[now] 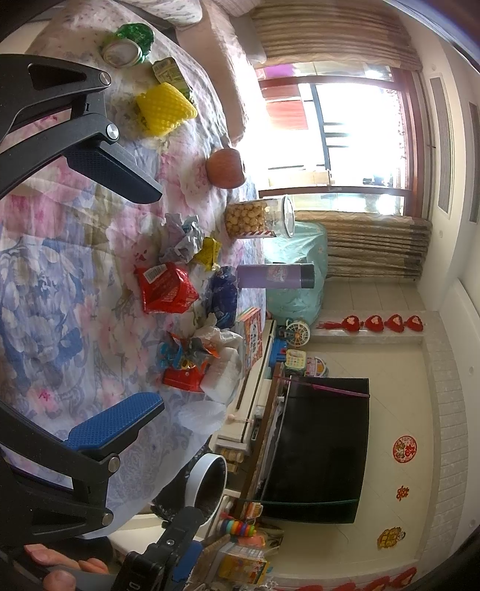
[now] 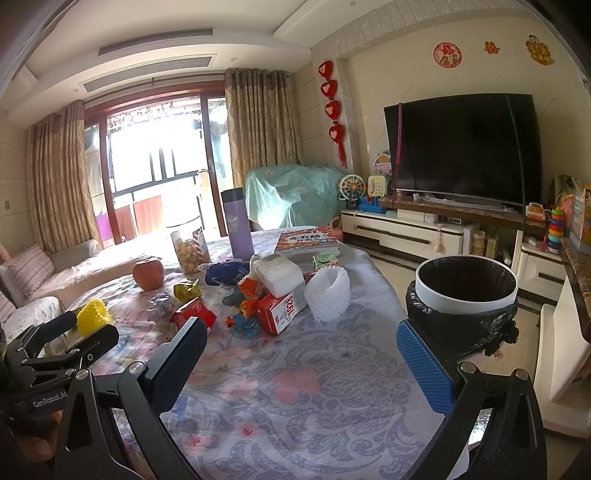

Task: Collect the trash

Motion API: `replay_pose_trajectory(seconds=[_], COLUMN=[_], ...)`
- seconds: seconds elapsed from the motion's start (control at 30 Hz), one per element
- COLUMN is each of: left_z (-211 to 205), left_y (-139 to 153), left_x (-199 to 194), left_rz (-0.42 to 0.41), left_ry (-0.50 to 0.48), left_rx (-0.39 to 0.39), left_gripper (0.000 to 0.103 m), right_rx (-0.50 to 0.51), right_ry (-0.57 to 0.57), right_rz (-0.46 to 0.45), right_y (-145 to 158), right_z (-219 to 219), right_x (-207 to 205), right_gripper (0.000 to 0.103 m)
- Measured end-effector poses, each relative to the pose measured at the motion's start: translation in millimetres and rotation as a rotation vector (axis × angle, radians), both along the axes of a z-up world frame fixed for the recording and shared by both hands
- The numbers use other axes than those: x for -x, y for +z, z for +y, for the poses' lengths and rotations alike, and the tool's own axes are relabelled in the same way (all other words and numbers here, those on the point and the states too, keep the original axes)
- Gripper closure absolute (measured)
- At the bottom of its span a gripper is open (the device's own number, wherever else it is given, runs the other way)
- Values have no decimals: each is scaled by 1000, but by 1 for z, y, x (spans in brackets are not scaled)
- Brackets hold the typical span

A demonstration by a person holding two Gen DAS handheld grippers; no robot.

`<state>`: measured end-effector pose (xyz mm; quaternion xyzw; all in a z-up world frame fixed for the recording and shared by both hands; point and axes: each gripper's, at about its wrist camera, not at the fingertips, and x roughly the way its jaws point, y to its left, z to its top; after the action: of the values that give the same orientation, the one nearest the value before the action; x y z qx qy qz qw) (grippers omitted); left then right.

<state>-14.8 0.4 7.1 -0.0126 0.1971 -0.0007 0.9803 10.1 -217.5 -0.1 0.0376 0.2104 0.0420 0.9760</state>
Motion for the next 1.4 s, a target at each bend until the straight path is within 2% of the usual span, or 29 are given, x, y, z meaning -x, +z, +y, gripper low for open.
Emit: replay_pose_trajectory(seconds=[0.43, 0.87, 1.1, 1.4], left_z=[3, 18, 18, 13], left_y=[-13, -29, -36, -46], left_x=[-20, -77, -110, -155], left_rz=[50, 159, 222, 296], left_ry=[-6, 23, 24, 19], left_rx=[11, 38, 41, 51], left_gripper=[1, 1, 1, 11], right_rx=[-26, -62, -82, -81], right_ry=[21, 47, 25, 24], right_rz=[43, 131, 195, 267], right_y=[-8, -25, -37, -45], right_z=[-5, -11, -26, -38], right_x=[-14, -53, -82, -128], right_gripper=[0, 0, 0, 2])
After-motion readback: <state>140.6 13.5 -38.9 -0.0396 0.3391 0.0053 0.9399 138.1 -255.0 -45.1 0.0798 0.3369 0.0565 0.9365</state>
